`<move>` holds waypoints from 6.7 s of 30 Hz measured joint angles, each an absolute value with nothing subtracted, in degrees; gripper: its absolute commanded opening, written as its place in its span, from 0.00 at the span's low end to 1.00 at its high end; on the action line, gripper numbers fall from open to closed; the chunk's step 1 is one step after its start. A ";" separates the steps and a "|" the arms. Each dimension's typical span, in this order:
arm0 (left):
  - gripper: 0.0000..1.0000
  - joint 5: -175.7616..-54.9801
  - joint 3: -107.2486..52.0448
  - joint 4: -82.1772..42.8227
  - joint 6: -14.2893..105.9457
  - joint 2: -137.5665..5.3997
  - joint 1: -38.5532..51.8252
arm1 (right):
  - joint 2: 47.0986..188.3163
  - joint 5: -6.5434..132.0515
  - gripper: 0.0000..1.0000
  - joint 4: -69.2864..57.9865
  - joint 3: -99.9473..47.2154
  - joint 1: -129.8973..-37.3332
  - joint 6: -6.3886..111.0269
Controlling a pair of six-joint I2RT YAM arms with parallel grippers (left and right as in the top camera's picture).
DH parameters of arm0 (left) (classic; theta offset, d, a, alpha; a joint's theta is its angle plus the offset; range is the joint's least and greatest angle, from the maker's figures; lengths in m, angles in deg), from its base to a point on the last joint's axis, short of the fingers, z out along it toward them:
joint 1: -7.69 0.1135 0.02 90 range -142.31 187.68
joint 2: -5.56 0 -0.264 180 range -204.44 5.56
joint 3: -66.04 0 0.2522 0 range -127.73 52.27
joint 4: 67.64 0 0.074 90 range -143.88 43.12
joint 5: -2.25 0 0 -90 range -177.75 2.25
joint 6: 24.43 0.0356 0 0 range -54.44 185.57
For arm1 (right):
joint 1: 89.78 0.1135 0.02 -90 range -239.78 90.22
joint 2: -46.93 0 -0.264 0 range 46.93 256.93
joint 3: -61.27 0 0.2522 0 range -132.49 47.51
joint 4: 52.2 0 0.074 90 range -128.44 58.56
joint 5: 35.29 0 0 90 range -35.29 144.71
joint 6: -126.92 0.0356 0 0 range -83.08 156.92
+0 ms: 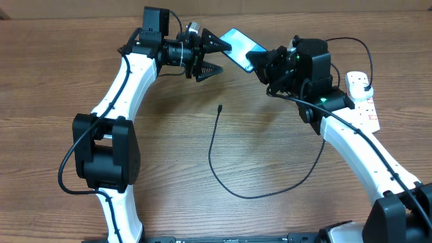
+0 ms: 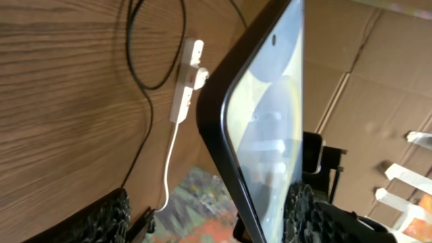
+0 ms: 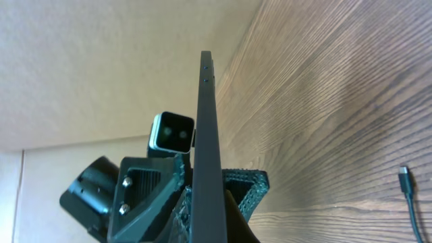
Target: Plug charger to phone and switch on socket
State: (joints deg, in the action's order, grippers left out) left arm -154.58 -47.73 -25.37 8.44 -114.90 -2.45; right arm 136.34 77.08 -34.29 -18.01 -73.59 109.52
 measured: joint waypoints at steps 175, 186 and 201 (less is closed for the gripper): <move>0.04 -152.86 -34.42 -1.26 41.53 -99.40 17.40 | 166.52 84.12 0.24 -29.92 -20.72 -64.48 80.14; 0.04 -152.83 -34.42 -1.15 41.53 -99.40 17.40 | 167.92 83.73 0.04 -30.05 -21.59 -63.58 80.36; 0.04 -153.80 -34.40 -0.63 41.84 -99.40 17.40 | 168.82 97.93 0.04 -23.61 -21.24 -69.75 71.60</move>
State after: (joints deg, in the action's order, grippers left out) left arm -153.80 -34.40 -0.63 41.84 -99.40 17.40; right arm 168.82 97.93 -23.61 -21.24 -69.75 71.60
